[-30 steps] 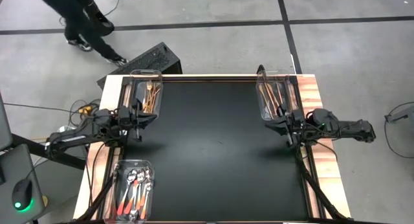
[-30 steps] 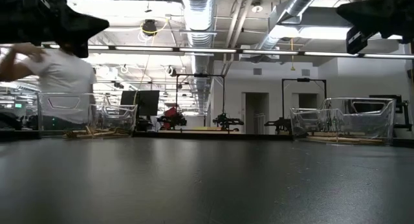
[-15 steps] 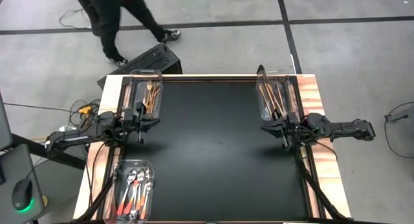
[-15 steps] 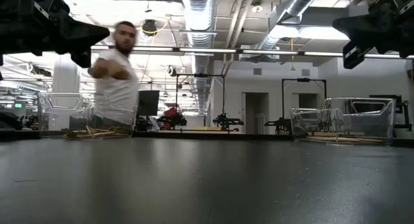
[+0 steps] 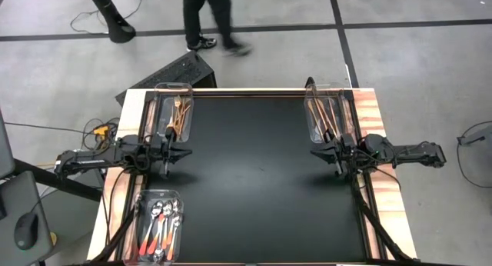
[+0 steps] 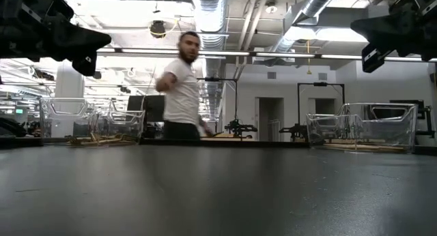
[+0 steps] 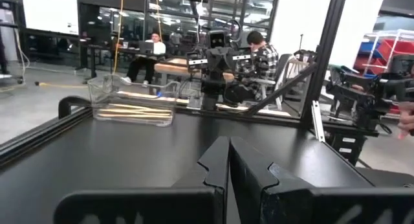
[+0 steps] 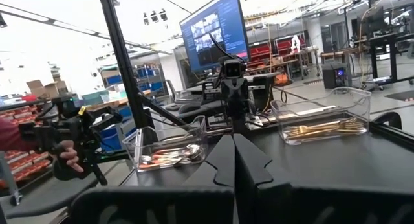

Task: Sort silverware by color (type)
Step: Return to Home Position

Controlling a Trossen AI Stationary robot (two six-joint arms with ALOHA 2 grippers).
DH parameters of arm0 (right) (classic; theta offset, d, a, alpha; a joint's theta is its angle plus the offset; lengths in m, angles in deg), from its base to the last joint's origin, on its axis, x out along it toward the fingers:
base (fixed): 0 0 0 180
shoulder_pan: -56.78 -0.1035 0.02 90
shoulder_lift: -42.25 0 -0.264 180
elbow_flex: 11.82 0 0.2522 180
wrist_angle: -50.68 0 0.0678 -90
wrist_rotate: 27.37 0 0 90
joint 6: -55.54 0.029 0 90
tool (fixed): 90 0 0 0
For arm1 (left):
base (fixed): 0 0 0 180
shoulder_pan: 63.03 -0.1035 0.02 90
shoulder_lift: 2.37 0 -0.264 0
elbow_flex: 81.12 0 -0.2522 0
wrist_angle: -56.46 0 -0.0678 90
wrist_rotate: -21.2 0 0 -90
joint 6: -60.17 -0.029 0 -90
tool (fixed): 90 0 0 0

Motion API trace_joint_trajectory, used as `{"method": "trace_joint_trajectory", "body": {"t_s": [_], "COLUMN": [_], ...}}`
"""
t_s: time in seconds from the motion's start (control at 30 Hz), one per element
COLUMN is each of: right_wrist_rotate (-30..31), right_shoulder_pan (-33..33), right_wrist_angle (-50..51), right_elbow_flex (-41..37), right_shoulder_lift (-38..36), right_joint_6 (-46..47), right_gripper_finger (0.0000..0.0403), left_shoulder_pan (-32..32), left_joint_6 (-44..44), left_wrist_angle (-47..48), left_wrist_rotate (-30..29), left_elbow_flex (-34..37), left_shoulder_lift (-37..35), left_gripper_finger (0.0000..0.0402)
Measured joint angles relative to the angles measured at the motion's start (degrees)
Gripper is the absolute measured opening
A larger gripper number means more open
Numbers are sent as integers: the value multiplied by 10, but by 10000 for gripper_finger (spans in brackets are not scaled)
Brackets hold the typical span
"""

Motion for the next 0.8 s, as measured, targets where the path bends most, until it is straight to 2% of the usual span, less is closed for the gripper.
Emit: {"method": "trace_joint_trajectory", "body": {"t_s": [0.33,0.5,0.8], "right_wrist_rotate": [-4,-4,-5], "right_shoulder_pan": [-1,-1,-1], "right_wrist_angle": [9,33,106], "right_elbow_flex": [0,0,0], "right_shoulder_lift": [0,0,0], "right_joint_6": [0,0,-1], "right_gripper_finger": [10,11,11], "left_shoulder_pan": [8,11,11], "left_joint_6": [28,59,51], "left_wrist_angle": [12,17,17], "left_wrist_rotate": [-10,-40,-47], "left_elbow_flex": [0,1,1], "left_shoulder_lift": [0,0,0], "left_gripper_finger": [2,2,2]}}
